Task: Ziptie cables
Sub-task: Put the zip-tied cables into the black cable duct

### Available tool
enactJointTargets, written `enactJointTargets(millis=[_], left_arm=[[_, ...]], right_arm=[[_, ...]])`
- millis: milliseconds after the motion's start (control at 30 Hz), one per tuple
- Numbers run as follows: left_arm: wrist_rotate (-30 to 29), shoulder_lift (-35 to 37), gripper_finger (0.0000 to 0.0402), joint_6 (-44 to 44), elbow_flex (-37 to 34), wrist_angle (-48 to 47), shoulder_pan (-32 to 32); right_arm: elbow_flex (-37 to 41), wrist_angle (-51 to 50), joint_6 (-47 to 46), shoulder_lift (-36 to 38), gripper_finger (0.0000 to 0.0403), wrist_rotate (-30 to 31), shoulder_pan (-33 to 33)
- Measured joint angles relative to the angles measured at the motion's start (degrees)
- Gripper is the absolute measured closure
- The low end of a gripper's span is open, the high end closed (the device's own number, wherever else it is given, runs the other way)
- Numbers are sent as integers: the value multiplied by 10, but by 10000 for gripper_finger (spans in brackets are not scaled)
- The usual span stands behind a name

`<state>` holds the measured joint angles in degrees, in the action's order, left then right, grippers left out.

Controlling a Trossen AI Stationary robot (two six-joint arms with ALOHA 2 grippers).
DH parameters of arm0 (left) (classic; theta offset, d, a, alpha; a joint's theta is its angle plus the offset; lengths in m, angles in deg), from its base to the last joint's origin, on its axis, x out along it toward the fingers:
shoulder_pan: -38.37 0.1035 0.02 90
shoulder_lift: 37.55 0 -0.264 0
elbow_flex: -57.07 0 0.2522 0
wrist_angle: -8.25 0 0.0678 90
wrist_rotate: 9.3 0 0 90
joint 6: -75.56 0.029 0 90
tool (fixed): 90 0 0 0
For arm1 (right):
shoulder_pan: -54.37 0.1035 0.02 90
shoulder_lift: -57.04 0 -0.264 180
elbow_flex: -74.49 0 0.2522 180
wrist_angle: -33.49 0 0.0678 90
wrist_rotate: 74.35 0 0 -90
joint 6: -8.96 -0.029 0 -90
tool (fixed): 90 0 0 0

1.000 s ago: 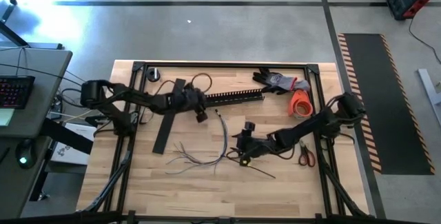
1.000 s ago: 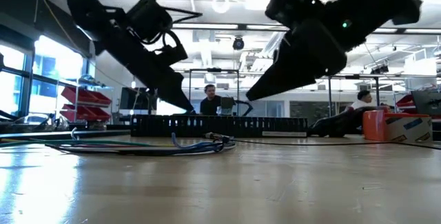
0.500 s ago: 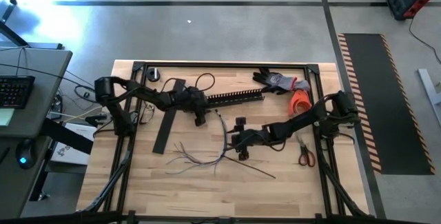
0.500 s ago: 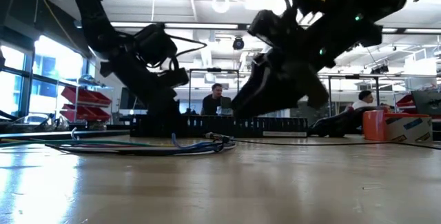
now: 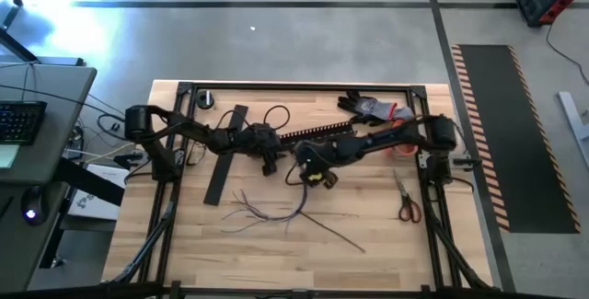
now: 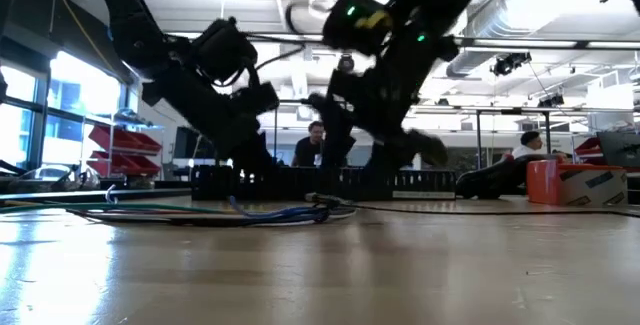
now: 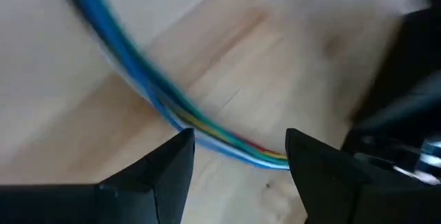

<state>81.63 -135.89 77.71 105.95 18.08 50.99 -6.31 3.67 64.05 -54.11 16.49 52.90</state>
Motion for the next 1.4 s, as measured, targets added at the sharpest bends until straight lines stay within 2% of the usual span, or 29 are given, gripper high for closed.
enactJointTargets(millis=[200, 333, 500, 667, 733, 933, 1033, 1167, 1300, 1400], left_arm=[[-4, 61, 283, -5, 0, -12, -27], [-17, 104, 283, -20, 0, -35, -47], [-33, 144, 283, -21, 0, -58, -85], [-122, 161, 283, -22, 0, -82, -136], [-142, 161, 283, -30, 0, -85, -153], [-152, 161, 283, -82, 0, -102, -199], [-158, 161, 283, -101, 0, -105, -229], [-197, 161, 283, -124, 0, -105, -269], [-229, 161, 283, -138, 0, -105, -302], [-247, 161, 283, -151, 0, -105, -318]], right_arm=[[-73, -60, 136, -56, 190, 11, -7], [-106, -117, 158, -81, 207, 10, -3], [-109, -145, 114, -91, 286, -2, 8], [-120, -167, 18, -91, 381, 32, 35], [-131, -181, -13, -92, 395, 46, 49], [-159, -263, -123, -94, 401, 17, 98], [-165, -294, -201, -94, 401, -31, 121], [-178, -301, -300, -95, 400, -82, 152], [-207, -324, -311, -94, 386, -89, 170], [-231, -345, -311, -94, 354, -89, 171]])
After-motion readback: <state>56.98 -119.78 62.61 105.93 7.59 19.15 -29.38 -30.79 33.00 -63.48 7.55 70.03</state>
